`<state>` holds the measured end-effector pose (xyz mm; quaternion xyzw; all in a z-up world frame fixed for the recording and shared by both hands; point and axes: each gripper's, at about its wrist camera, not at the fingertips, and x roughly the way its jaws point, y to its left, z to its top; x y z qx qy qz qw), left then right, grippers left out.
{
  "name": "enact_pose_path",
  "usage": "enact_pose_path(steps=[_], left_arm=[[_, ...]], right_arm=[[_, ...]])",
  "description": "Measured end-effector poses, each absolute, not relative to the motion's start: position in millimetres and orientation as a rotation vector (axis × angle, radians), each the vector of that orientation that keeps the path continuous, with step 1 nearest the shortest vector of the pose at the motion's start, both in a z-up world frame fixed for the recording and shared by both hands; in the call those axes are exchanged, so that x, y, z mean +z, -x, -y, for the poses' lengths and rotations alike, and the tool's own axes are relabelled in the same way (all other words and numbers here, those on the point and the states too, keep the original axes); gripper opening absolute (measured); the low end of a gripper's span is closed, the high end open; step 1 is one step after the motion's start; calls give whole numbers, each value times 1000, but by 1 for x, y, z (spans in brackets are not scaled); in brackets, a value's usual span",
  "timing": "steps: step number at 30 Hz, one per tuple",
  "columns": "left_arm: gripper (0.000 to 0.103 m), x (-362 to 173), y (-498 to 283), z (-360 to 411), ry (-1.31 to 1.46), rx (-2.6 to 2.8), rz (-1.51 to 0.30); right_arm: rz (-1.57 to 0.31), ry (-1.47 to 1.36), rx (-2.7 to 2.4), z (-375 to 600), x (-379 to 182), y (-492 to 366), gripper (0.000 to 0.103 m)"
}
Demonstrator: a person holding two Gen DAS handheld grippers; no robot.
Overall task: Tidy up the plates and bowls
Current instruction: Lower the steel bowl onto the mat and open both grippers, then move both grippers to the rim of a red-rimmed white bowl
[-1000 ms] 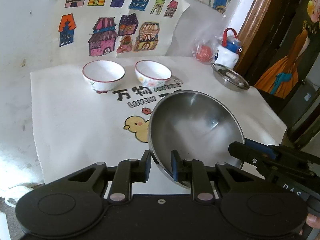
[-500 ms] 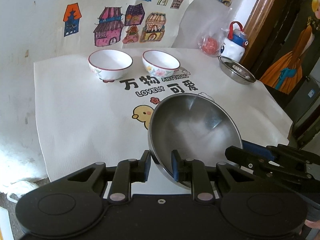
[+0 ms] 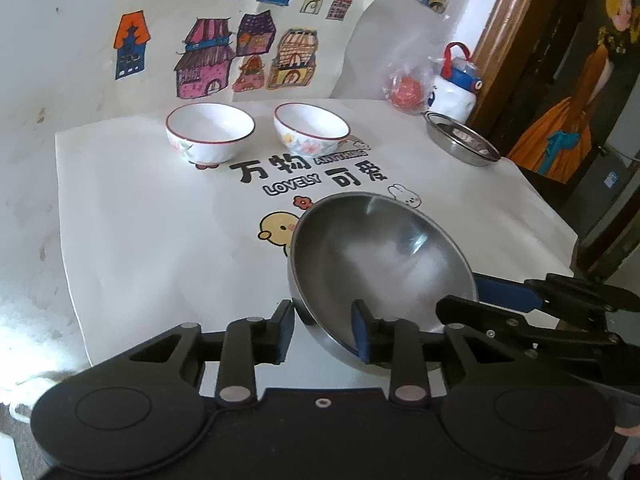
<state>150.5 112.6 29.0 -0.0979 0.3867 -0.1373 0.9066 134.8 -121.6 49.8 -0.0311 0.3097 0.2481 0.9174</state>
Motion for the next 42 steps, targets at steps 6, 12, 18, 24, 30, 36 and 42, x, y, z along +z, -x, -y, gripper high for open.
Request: enact_pose_path(steps=[6, 12, 18, 24, 30, 36, 42], left_arm=[[62, 31, -150, -119, 190, -281, -786], [78, 37, -155, -135, 206, -257, -763], [99, 61, -175, -146, 203, -214, -631], [102, 82, -227, -145, 128, -180, -550], [102, 83, -285, -143, 96, -150, -540], [102, 75, -337, -132, 16, -149, -576], [102, 66, -375, -119, -55, -166, -656]], right_arm=[[-619, 61, 504, 129, 53, -141, 64], [-587, 26, 471, 145, 55, -155, 85], [-519, 6, 396, 150, 62, -182, 103], [-502, -31, 362, 141, 69, -228, 103], [-494, -40, 330, 131, 68, -267, 103], [-510, -95, 289, 122, 66, -303, 103], [-564, -243, 273, 126, 55, -342, 103]])
